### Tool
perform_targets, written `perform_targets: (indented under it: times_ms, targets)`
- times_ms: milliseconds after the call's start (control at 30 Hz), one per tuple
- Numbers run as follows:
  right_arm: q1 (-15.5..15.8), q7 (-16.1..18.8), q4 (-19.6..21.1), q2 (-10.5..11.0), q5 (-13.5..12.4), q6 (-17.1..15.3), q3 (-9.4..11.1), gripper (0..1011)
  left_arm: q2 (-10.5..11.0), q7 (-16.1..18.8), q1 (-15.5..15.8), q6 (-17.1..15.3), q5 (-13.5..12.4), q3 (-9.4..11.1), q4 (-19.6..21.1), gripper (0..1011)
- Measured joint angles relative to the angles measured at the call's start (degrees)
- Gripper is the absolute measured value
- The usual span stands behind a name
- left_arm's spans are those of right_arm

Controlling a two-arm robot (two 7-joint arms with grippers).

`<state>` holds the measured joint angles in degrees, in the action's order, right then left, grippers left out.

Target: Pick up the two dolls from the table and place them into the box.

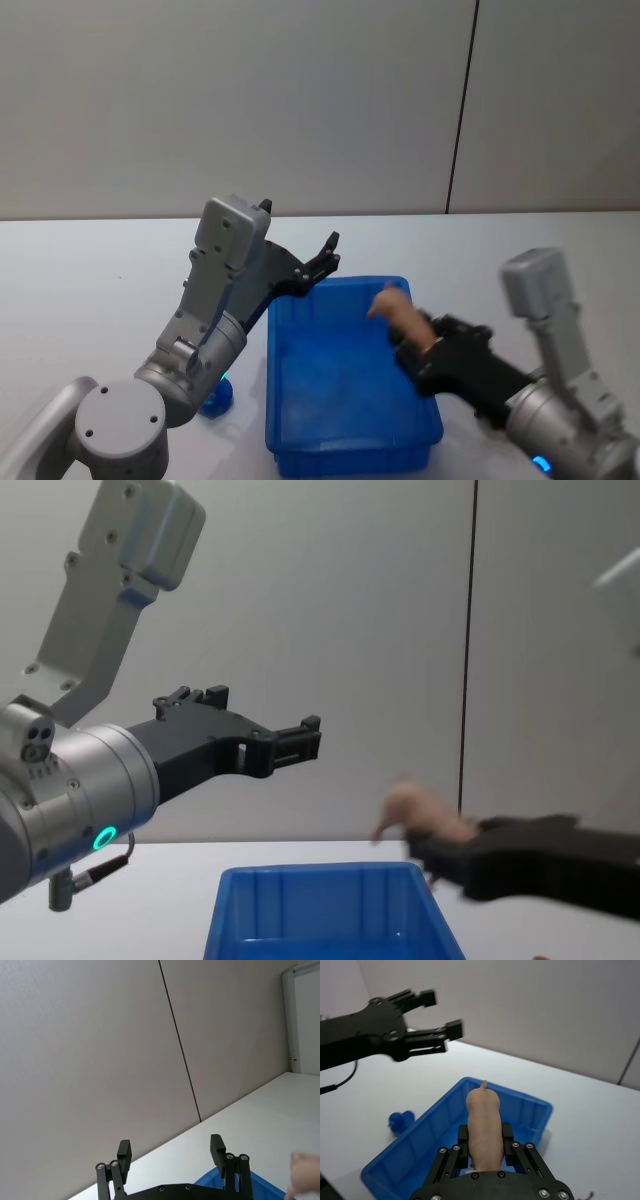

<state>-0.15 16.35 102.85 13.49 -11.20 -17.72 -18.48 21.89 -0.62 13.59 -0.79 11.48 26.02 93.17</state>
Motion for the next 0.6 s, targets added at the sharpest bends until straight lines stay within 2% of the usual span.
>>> perform_targets:
  times_ms: [200, 467, 600]
  targets:
    - [-0.18, 0.63, -1.25, -2.31, 4.21, -2.38, -3.08, 371, 0.0, 0.0, 0.0, 0.0, 0.0, 0.0, 0.0, 1001]
    - [-0.57, -1.25, -3.7, -4.9, 9.09, -2.58, -5.98, 373, 0.0, 0.0, 0.0, 0.0, 0.0, 0.0, 0.0, 1001]
    - [-0.79, -2.07, -4.73, -5.87, 10.84, -2.38, -6.95, 475, 0.0, 0.0, 0.0, 0.0, 0.0, 0.0, 0.0, 1001]
